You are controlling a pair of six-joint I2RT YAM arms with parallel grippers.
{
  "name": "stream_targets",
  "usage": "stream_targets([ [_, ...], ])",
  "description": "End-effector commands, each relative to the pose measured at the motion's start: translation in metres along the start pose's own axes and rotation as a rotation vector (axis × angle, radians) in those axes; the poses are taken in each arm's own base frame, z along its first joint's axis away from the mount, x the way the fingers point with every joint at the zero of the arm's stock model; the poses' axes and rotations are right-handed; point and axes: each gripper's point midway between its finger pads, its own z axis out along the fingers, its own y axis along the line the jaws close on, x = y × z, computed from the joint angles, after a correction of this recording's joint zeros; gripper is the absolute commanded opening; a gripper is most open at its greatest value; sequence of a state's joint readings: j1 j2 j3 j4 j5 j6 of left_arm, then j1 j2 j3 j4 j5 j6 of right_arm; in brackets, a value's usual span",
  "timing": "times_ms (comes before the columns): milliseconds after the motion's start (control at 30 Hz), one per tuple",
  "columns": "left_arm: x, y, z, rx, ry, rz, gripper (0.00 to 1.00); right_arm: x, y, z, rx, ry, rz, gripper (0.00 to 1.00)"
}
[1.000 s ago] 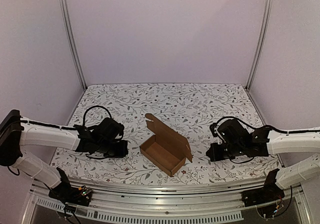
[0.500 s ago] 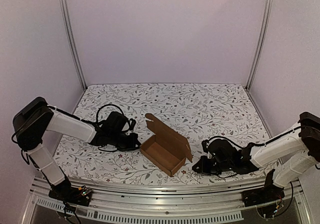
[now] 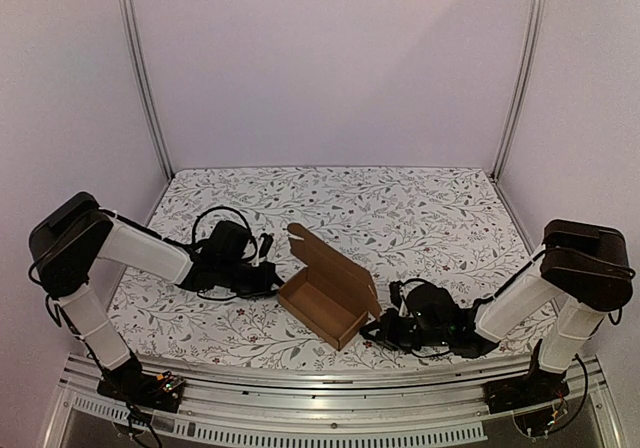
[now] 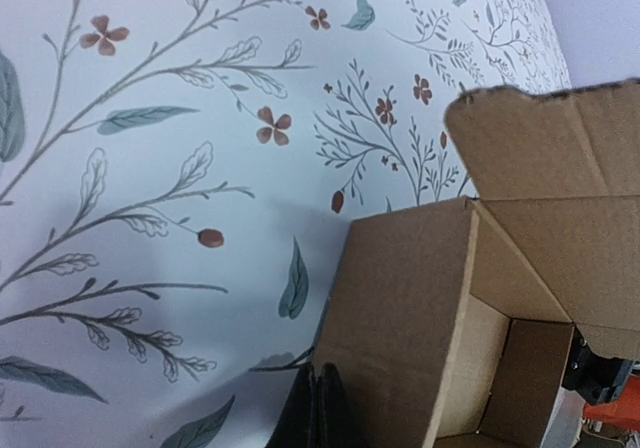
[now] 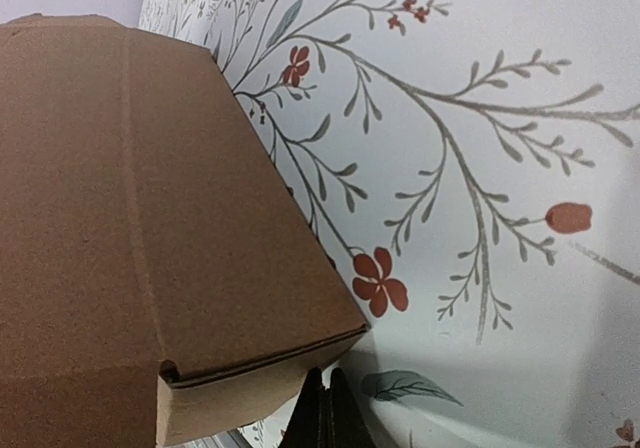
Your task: Fold the paper box
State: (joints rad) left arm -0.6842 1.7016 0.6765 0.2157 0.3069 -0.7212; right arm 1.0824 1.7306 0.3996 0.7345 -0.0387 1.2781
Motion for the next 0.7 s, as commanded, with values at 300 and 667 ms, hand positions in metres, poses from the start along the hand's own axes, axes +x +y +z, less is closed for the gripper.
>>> stream_targets([
  [300, 0.061, -0.01, 0.009, 0.07, 0.137, 0.008, 0.0, -0.016, -0.043, -0.004, 0.176, -0.078, -0.026, 0.0],
  [667, 0.087, -0.011, -0.001, 0.029, 0.123, -0.021, 0.0, -0.044, -0.049, -0.005, 0.247, -0.109, -0.094, 0.0],
])
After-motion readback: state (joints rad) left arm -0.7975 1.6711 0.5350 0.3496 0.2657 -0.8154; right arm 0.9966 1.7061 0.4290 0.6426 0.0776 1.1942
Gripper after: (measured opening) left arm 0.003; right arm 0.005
